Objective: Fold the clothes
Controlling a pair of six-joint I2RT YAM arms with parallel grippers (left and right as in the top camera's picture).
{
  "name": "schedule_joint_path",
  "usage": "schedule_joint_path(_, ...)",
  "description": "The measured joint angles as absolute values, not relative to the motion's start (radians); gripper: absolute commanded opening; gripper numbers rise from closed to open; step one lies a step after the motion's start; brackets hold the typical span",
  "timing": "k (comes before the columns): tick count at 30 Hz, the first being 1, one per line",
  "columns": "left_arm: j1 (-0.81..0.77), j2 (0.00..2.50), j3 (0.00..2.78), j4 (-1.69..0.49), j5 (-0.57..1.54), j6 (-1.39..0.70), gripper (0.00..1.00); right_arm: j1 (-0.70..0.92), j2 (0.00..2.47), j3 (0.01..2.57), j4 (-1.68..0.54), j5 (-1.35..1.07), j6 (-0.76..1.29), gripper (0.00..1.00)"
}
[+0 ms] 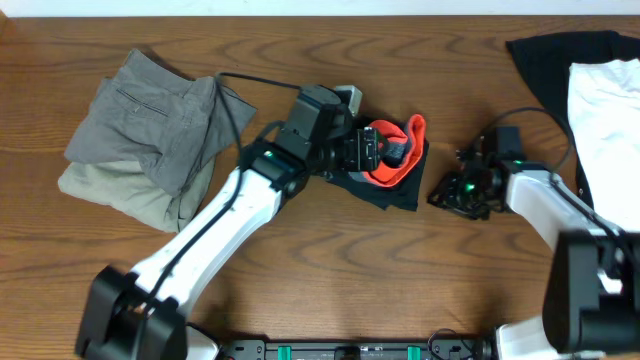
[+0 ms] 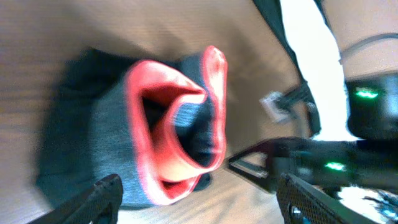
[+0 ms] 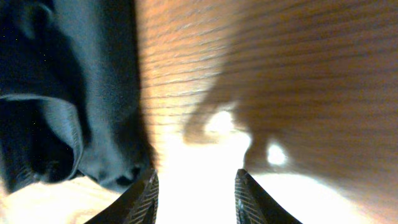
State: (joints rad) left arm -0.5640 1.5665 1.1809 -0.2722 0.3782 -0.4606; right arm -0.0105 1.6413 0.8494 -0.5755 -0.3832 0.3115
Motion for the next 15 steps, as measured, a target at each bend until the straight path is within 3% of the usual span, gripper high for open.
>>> schedule_joint_path(2, -0.563, 1.548, 1.185, -0.316, 0.306, -0.436, 0.42, -0.013, 1.573, 0.849, -0.577, -0.372, 0.311, 0.38)
schedule_joint_path(4, -0.562, 1.554, 1.185, -0.347, 0.253, -0.415, 0.30, -0.012, 1.499, 0.849, -0.562, -0.371, 0.311, 0.32)
schedule_joint_path(8, -0.560, 1.624, 1.185, -0.340, 0.196, -0.380, 0.27, -0.007, 1.393, 0.850, -0.491, -0.384, 0.305, 0.22)
schedule_joint_path(10, -0.559, 1.679, 1.185, -0.300, 0.183, -0.371, 0.25, -0.005, 1.380, 0.850, -0.458, -0.392, 0.304, 0.21)
schedule_joint_path(15, -0.557, 1.844, 1.185, -0.210, 0.250, -0.361, 0.11, -0.004, 1.382, 0.849, -0.405, -0.414, 0.304, 0.22)
